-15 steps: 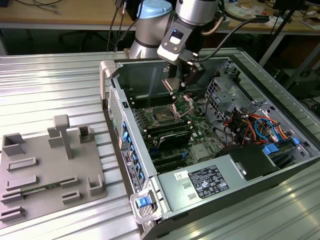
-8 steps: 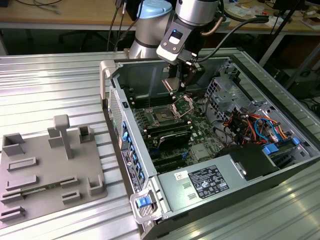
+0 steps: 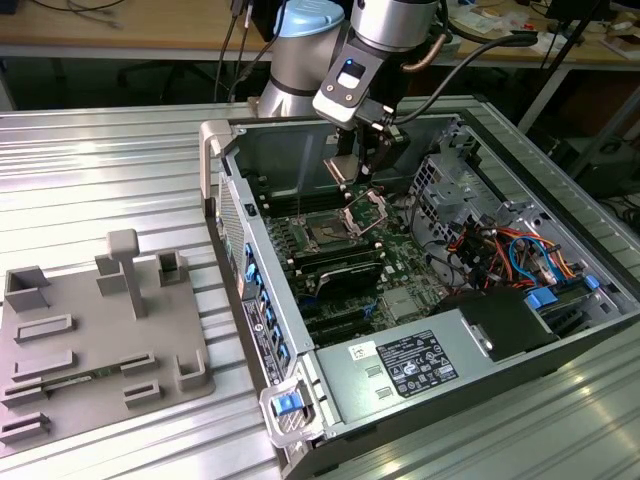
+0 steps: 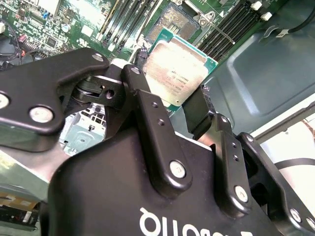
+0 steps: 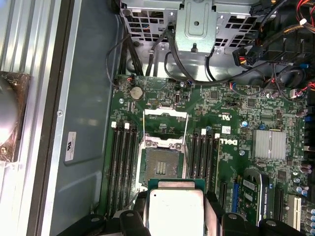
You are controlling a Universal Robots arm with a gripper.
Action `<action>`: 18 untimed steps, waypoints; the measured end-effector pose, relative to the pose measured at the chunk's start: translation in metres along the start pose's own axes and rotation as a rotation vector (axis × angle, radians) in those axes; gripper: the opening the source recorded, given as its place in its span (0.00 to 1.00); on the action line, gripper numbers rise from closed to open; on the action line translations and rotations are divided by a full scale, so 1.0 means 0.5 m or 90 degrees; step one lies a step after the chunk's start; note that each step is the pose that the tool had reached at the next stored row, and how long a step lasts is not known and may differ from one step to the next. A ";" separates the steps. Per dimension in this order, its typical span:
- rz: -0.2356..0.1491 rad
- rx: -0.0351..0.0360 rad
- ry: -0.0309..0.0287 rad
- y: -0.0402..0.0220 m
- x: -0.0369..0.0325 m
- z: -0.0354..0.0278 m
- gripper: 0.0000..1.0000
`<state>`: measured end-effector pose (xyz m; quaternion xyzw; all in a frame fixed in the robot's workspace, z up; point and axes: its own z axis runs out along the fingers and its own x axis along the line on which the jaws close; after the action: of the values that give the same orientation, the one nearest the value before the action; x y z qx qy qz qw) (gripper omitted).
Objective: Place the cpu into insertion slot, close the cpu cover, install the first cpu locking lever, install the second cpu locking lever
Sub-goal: 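Place the cpu into insertion slot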
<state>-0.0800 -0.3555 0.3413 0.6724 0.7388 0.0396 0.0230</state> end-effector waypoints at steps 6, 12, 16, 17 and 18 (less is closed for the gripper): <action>0.031 -0.0006 -0.0028 0.000 0.000 0.001 0.55; 0.074 -0.0013 -0.0067 0.000 0.000 0.003 0.55; 0.074 -0.0014 -0.0066 0.000 0.000 0.003 0.55; 0.074 -0.0015 -0.0066 0.000 0.000 0.004 0.55; 0.074 -0.0014 -0.0069 0.003 0.000 0.004 0.55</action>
<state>-0.0781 -0.3553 0.3393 0.7144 0.6982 0.0380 0.0254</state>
